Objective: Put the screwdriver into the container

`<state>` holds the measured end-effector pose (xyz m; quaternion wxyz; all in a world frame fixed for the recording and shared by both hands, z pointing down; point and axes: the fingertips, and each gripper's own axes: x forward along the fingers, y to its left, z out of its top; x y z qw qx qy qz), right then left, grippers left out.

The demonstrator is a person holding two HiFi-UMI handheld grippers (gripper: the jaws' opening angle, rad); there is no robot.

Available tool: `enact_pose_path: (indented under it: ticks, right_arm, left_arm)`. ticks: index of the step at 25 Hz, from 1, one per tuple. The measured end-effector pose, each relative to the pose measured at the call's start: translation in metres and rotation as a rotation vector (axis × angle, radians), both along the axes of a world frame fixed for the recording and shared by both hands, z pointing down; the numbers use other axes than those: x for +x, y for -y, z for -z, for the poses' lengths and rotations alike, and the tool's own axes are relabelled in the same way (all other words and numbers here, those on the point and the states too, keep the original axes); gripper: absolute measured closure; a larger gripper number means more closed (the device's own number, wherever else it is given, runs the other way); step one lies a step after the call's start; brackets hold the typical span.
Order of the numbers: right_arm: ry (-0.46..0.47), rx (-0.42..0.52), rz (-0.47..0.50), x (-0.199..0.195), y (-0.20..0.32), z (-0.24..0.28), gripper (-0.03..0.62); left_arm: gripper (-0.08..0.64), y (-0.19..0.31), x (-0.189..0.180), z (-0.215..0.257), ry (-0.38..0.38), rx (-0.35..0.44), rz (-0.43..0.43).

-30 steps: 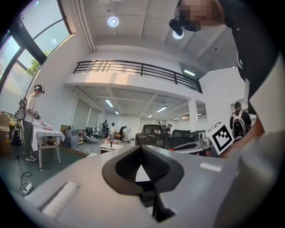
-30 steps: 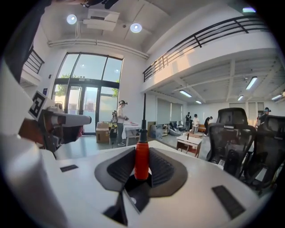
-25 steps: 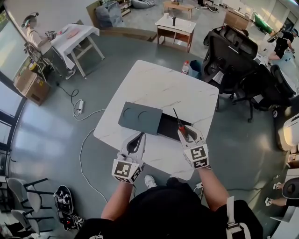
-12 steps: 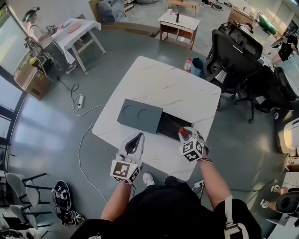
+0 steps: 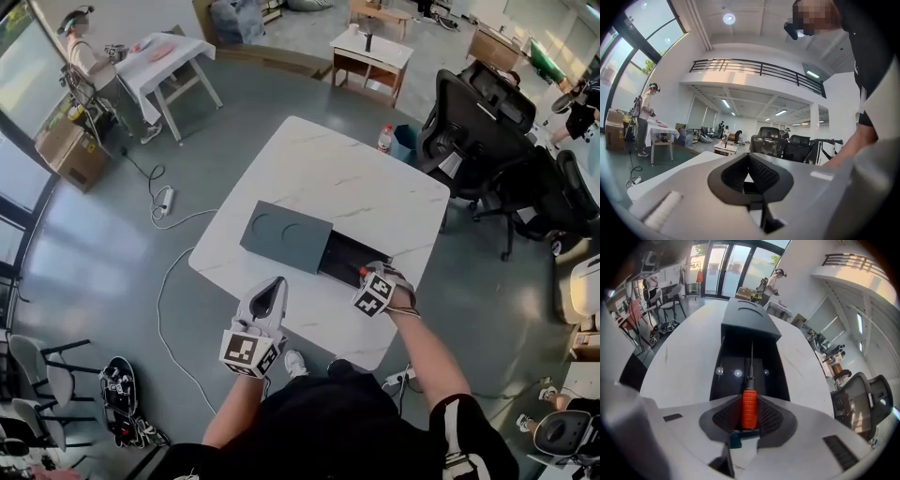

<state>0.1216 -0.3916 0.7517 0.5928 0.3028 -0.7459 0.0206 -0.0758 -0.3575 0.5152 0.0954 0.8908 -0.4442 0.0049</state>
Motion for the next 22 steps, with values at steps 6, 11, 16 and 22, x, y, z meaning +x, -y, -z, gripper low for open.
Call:
enact_pose_path:
  ticks: [6,11,16,22]
  right_arm:
    - [-0.055,-0.094,0.023,-0.002,0.003,-0.012,0.492]
    - [-0.070,-0.127,0.016,0.000,0.004,-0.020,0.492]
    - [-0.034,-0.139,-0.003,-0.003,0.010,-0.018,0.489]
    - [0.002,-0.115,0.017,-0.011,0.008,-0.001,0.434]
  left_arm:
    - [0.549,-0.004,-0.005,-0.004,-0.002,-0.008,0.022]
    - [0.549,-0.007,0.000,0.003,-0.007,0.013,0.011]
    - [0.549,-0.008,-0.008,0.001,-0.006,0.004,0.034]
    - [0.549,-0.006,-0.015,0.001,-0.005,0.005,0.046]
